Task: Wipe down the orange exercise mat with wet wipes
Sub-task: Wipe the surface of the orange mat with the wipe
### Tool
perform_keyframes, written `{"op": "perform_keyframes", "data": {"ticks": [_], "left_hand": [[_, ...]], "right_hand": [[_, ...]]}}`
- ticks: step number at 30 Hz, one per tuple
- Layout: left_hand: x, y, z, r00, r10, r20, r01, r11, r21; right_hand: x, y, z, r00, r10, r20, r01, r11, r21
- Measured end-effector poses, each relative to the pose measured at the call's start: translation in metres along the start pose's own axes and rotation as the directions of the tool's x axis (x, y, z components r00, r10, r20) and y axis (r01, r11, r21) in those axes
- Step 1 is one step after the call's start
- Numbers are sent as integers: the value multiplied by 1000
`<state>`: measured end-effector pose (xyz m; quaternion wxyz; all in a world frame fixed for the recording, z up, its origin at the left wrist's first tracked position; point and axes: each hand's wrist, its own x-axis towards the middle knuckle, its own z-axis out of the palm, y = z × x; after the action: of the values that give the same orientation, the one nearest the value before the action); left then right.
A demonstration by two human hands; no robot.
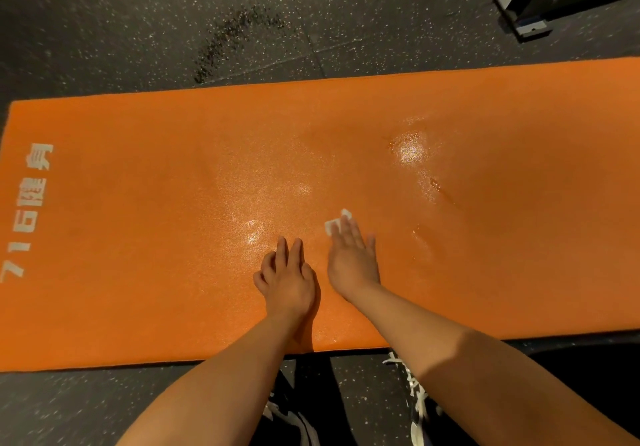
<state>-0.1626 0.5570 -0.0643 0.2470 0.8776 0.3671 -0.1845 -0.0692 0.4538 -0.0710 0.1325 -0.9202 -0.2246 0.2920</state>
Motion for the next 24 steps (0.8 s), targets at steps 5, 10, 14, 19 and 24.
{"op": "perform_keyframes", "data": {"ticks": [5,10,14,19,24], "left_hand": [[0,-1,1,1000,10,-25,-10,1000,-11],[10,2,-7,1000,0,-11,0,1000,22],[17,12,-9,1000,8,2,-8,1000,23],[33,7,-19,997,77,14,-78,994,78],[46,1,-25,997,73,23,-74,994,80]], "right_hand": [[-3,-5,12,976,-212,54,215,975,-54],[11,10,-6,990,101,-96,-105,994,-31],[3,-9,4,996,-92,-4,92,995,37],[12,9,6,991,-127,-42,124,990,-65],[30,4,-10,989,119,-88,-120,993,-9]]}}
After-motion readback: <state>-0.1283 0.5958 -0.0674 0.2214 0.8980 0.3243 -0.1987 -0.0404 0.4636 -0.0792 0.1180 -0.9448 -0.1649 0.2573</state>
